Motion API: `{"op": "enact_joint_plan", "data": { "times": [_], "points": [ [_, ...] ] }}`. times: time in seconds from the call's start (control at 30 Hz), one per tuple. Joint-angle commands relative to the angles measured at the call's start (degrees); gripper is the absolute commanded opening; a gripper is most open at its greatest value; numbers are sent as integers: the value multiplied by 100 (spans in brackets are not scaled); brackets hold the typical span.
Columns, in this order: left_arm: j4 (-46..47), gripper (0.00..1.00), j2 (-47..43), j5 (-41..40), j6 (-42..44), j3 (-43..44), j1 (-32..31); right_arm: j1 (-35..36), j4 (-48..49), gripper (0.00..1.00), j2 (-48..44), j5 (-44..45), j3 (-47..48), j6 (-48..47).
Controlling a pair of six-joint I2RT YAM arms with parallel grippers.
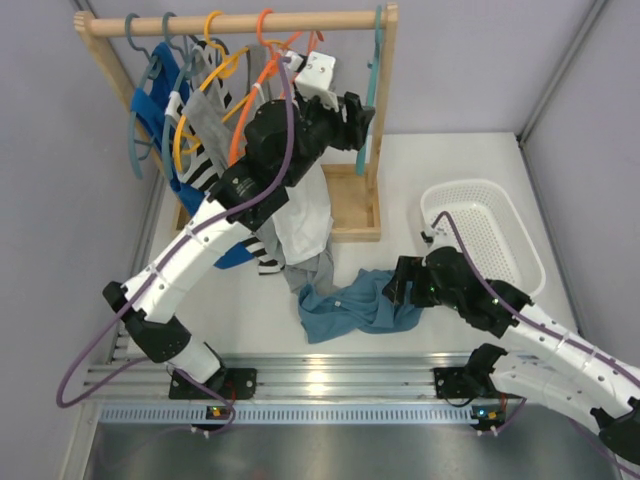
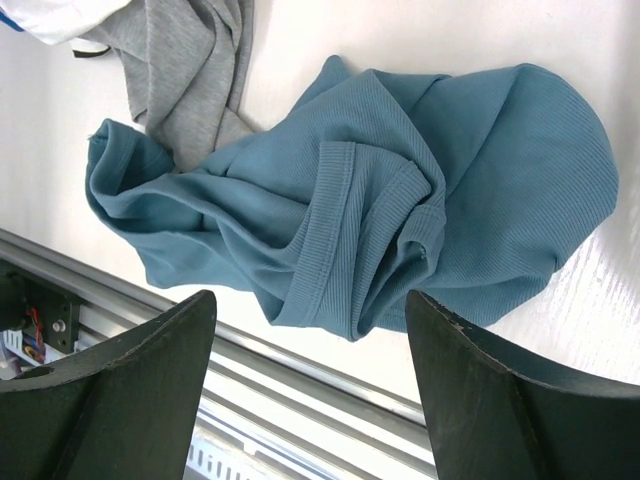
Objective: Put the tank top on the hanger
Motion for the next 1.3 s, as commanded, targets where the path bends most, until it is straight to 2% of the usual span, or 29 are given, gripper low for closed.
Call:
{"op": "enact_joint_plan", "data": {
  "times": [0.0,0.53,1.2,1.27],
  "points": [
    [319,64,212,-330,410,250,-155,87,220,76,-113,-11,-67,51],
    [390,63,670,-1727,1307,435,-621,87,159,76,-237,-37,-155,78],
    [144,54,1065,-2114,1598,909,-727,87,141,76,-298,-108,-146,86],
    [144,50,1083,-2141,1615,918,-727,95,141,75,-281,-108,-146,95]
  ]
}}
